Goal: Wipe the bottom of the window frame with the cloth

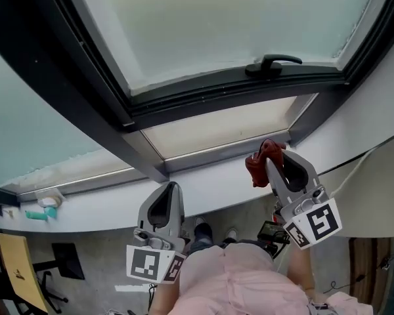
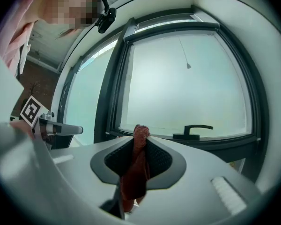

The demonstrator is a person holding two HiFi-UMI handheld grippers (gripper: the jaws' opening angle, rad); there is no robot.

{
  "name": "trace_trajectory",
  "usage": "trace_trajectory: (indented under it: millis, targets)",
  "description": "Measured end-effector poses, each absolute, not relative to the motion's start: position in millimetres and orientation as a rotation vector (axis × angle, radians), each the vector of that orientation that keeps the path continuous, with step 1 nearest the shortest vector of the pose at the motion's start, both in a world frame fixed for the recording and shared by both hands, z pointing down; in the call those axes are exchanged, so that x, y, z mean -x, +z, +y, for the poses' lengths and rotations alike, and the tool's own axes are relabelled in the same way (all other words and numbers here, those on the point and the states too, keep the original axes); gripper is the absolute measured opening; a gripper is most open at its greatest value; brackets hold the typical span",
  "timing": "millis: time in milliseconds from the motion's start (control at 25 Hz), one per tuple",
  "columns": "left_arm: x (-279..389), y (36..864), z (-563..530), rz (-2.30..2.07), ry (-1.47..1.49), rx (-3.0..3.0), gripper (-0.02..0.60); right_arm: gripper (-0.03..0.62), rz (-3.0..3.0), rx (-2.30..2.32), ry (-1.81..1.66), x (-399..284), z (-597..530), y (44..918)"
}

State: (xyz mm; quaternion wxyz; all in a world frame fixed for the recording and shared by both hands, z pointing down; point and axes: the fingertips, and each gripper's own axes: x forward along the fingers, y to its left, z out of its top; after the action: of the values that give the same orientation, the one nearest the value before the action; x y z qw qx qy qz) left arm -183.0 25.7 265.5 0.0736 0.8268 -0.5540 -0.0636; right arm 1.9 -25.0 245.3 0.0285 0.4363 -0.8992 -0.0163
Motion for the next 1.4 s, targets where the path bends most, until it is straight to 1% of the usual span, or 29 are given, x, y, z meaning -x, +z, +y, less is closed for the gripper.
trace_trajectory:
  millis: [320, 600, 760, 1120, 1400]
  targets:
    - [226.0, 257.1, 5.4, -1.641, -0.25, -2.522, -0.005, 0.078, -2.773, -1.2, -0.155, 122.4, -82.5, 239.4]
    - [246.5, 256.1, 4.9, -1.63, -0.265, -2.52, -0.003, 0.077, -2.695, -1.181, -0.308, 207.8, -137.5, 223.8]
    - [254.4, 253.8, 0.1, -1.649, -0.268, -2.511, -0.004, 0.075, -2.665, -1.121, -0.31, 250.3, -168.1, 218.7]
    - [262.5, 239.8, -15.4, -1.7, -0.31, -2.512, -0.003, 0.075, -2.417, -0.969, -0.381, 294.3, -197.2, 257.7]
    - [270.1, 239.3, -21.3, -1.701, -0.34, -2.511, -0.005, 0.072, -2.352, -1.04, -0.475, 301.3, -202.1, 265.0]
